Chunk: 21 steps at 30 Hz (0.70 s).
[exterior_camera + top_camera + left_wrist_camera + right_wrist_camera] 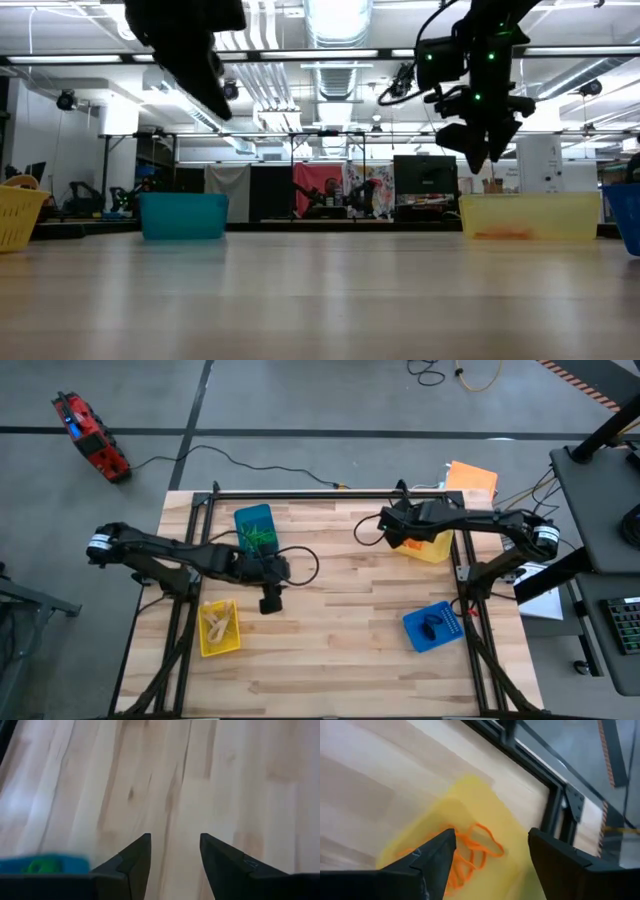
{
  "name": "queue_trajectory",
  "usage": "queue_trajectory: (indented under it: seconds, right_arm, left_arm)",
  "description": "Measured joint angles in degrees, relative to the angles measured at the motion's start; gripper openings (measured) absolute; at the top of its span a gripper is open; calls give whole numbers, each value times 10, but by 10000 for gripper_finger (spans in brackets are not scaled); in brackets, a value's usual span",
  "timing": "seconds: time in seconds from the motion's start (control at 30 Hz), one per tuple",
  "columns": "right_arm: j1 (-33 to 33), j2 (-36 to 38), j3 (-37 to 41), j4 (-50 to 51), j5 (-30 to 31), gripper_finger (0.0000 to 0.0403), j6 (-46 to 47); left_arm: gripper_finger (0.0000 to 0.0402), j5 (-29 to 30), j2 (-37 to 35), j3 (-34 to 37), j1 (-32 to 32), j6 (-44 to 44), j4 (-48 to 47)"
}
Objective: Sort rubber bands into baskets
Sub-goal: Put the black rubber band into the bottom blue bin
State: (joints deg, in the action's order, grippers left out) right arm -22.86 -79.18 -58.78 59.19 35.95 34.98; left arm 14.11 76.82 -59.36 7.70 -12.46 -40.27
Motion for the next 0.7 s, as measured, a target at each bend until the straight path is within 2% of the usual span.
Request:
queue_trajectory:
  seconds: [0.17,0.33,0.6,0.7]
  right_arm:
    - [21,0,0,-50,0,247,-27]
    - [39,0,0,-86,0,245,-44]
    - [53,0,8,-123,0,253,-66]
    - [54,0,14,-129,0,254,-74]
  left_arm:
    - [145,6,0,-47,-10,-15,-146]
    - [128,50,0,-54,-59,-65,-255]
    - [92,-13,-1,1,-203,-88,-288]
    - [79,-19,-20,34,-239,-84,-298]
